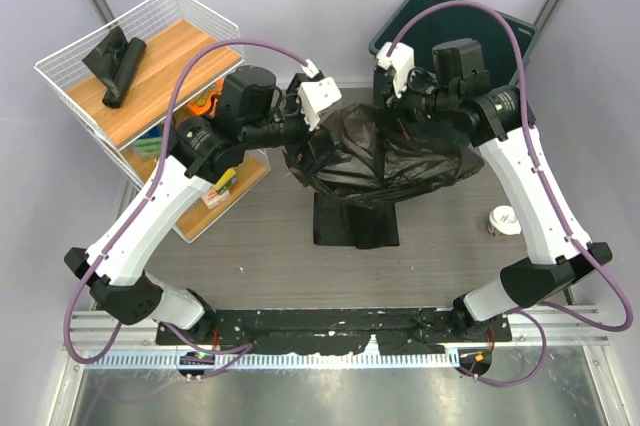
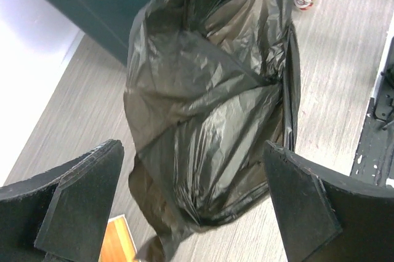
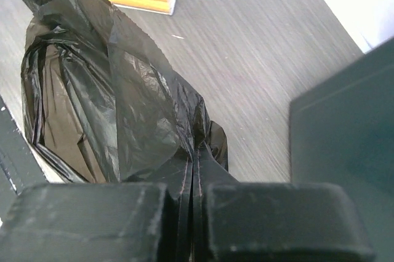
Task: Put the trash bags into the trash bin
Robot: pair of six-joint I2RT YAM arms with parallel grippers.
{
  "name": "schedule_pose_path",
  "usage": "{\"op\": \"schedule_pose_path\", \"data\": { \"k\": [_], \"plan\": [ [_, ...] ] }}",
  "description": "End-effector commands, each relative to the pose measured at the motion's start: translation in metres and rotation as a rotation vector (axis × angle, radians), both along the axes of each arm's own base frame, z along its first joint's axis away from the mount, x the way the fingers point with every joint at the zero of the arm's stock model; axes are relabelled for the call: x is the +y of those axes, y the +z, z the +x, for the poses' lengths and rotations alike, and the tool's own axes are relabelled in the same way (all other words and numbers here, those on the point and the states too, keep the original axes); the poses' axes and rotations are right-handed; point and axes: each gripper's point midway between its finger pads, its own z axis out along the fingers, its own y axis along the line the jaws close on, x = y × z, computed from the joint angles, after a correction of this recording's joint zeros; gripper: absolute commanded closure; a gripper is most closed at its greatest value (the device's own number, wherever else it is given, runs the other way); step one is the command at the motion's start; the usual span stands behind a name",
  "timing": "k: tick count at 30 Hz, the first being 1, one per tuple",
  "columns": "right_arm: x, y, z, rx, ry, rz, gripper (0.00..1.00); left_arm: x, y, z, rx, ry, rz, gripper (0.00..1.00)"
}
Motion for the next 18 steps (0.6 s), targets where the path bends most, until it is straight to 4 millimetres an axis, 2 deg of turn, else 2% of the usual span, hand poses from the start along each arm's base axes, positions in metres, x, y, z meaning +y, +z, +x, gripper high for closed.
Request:
{"op": "schedule_pose_path", "data": {
  "k": [1,5,13,18],
  "plan": [
    [-0.009,0.040,0.012,-0.084,-0.137,0.059,0.99,0.015,0.027,0.002,-0.039,0.106,-0.061,0.00],
    [-0.010,0.047,0.015,-0.097,-0.160,0.069,0.99,0.025,0.022,0.007,-0.004,0.193,-0.062,0.02],
    [-0.019,0.060,0.020,-0.147,-0.203,0.059,0.99,0.045,0.006,0.009,0.077,0.334,-0.021,0.20],
    [-0.020,0.064,0.019,-0.160,-0.209,0.064,0.99,0.054,-0.007,0.010,0.127,0.401,0.012,0.22]
  ]
}}
